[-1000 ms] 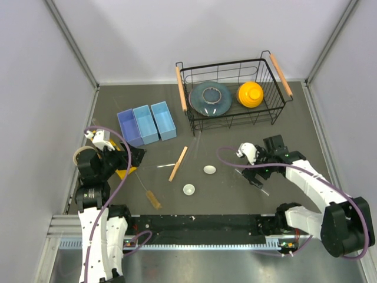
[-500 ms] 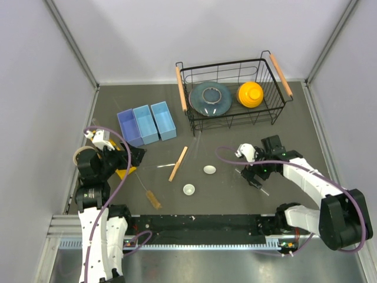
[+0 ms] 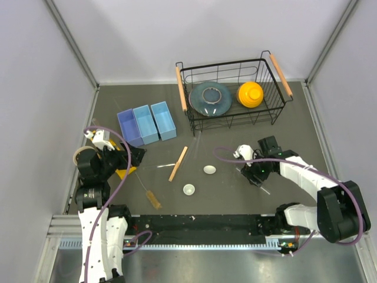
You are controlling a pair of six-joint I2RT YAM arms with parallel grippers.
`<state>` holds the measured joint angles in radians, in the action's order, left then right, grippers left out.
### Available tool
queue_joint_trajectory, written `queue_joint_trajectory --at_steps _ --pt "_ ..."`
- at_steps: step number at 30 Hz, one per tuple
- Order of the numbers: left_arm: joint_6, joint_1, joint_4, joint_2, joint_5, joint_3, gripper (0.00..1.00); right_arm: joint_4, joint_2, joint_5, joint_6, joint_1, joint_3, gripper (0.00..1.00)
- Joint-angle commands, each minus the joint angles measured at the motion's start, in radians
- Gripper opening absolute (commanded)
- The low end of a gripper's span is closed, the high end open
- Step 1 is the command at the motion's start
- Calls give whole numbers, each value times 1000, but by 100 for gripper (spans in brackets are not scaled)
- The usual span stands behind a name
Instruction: Organize the chemistry lab equipment
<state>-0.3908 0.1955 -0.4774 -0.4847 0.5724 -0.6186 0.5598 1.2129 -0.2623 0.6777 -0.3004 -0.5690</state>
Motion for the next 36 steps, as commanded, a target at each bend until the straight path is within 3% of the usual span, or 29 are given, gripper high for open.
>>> queue_joint_trajectory --at_steps 1,5,9,11,15,16,17,21,24,28,33,36 --pt "3 -1 49 5 18 7 99 -28 10 31 -23 -19 -3 63" --pt "1 -2 49 3 27 7 99 -26 8 43 -30 -19 -2 50" --pt "-3 -1 71 -2 63 16 99 -26 11 40 -41 -19 -5 27" --pt "-10 -4 83 -9 87 23 99 -24 19 29 -47 -19 -9 20" --pt "-55 -11 88 -34 186 33 99 -23 27 3 -69 -19 -29 15" --pt "-72 -11 106 -41 229 37 96 -21 25 -5 -72 -19 -32 15" --pt "-92 -11 124 -48 278 57 87 -20 22 -20 -75 -19 -35 15" --pt "-303 -45 242 -25 366 128 83 0 -9 -116 -90 -19 -60 15" --pt "-454 -171 393 18 281 192 84 25 -41 -208 -92 -19 -84 14" --pt "-597 -497 604 -27 74 273 91 75 -82 -343 -89 -17 -120 14" --pt "-772 -753 995 -271 -147 338 94 123 -113 -480 -93 -19 -178 14" --pt "-801 -844 1100 -443 -224 290 95 135 -121 -532 -112 -19 -203 14"
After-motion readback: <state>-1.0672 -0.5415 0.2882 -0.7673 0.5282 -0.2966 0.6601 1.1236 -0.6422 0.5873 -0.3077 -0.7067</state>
